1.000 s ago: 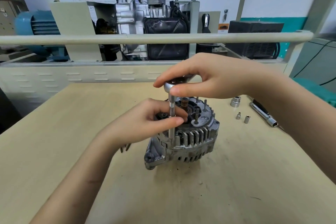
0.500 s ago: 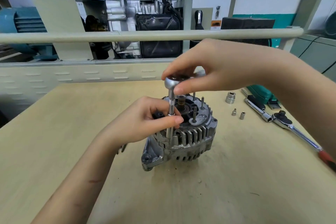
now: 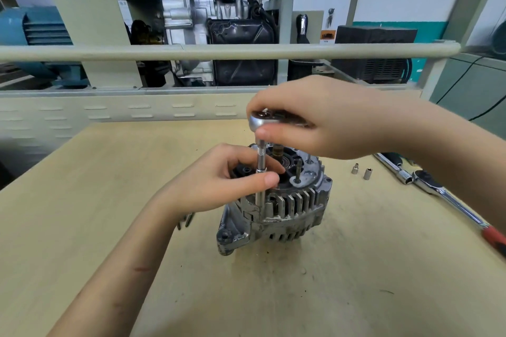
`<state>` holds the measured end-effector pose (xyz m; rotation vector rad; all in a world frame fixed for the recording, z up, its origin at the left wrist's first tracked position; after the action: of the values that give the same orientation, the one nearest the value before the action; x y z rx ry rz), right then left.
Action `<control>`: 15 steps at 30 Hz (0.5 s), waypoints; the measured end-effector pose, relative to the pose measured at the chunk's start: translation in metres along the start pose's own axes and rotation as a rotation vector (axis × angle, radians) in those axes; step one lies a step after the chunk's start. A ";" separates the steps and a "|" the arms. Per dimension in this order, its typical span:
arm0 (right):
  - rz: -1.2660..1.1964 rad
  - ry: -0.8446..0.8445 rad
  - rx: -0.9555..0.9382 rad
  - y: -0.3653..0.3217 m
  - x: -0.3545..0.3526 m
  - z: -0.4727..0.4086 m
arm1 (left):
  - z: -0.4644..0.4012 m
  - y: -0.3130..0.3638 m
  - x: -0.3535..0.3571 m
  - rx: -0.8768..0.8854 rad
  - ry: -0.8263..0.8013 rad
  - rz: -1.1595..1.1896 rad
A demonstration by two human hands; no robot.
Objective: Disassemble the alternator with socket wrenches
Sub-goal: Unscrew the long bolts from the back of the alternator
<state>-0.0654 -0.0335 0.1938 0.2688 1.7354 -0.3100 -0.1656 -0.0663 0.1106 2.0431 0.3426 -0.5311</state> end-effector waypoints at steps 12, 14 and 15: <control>0.003 0.370 0.078 0.002 0.002 -0.001 | 0.000 -0.007 0.007 0.206 0.361 -0.040; -0.027 0.394 0.068 0.005 0.002 -0.002 | 0.001 -0.008 0.008 0.230 0.361 -0.037; -0.059 0.396 0.059 0.007 0.003 -0.003 | 0.002 -0.008 0.008 0.239 0.358 -0.042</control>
<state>-0.0666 -0.0261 0.1912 0.3385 2.1298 -0.3695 -0.1627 -0.0635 0.1001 2.3699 0.5579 -0.2358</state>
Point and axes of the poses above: each hand's wrist, its own z-axis away from the middle knuckle, its own x-axis out of the palm, y = z × x, the point moved 5 cm from there along -z, towards the middle knuckle, and after that the axes turned 8 degrees about x, right-handed, at the moved point
